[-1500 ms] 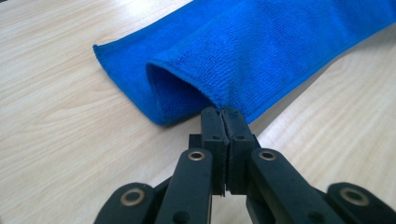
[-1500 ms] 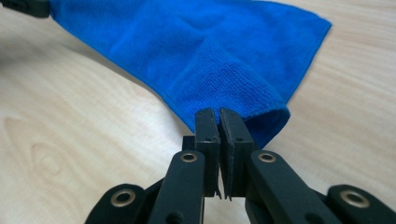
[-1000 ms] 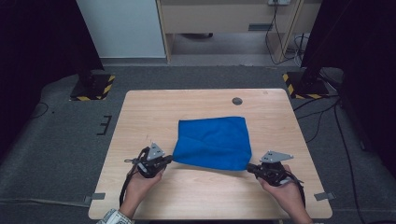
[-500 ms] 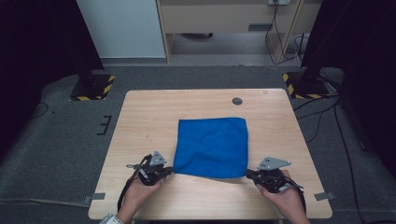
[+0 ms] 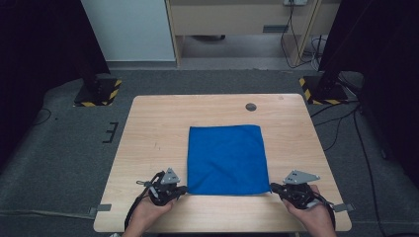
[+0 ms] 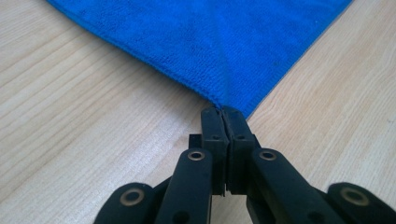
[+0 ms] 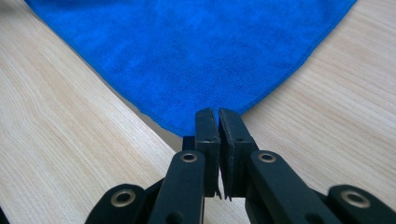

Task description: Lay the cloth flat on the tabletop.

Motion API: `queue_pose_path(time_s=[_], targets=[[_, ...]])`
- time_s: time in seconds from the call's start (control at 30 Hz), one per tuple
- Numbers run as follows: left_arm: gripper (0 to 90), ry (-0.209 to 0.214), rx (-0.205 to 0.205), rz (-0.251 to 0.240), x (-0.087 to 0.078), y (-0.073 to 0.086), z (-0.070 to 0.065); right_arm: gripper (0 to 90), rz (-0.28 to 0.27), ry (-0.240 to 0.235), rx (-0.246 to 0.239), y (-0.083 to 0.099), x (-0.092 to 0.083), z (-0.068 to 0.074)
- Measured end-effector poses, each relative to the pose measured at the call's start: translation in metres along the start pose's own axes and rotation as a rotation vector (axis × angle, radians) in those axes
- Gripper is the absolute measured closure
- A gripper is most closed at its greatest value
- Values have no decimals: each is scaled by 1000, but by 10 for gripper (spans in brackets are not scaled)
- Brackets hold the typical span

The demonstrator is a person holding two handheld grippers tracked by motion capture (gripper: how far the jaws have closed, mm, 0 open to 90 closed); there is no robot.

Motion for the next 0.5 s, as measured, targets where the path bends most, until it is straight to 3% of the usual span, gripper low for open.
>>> queue_pose_path(time_s=[0.2, 0.3, 0.43, 0.5], targets=[[885, -11, 7, 23, -1, 6, -2, 857, 14, 14, -17, 1, 4, 2], [852, -43, 12, 12, -1, 5, 0, 788, 5, 23, -12, -1, 5, 0], [414, -97, -61, -48, -6, -2, 12, 606, -17, 48, 19, -6, 7, -3], [327, -107, -93, -83, -10, -6, 19, 539, -25, 57, 25, -8, 8, -5]])
Point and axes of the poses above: each handheld gripper's, and its own axes: x roughly forward along the jaws, y roughly out of its underside, z roughly to its left, the point moved 10 cm from there along x, roughly forward along the jaws, and after that the axes turned 8 degrees about z, right-handed, at the moved point
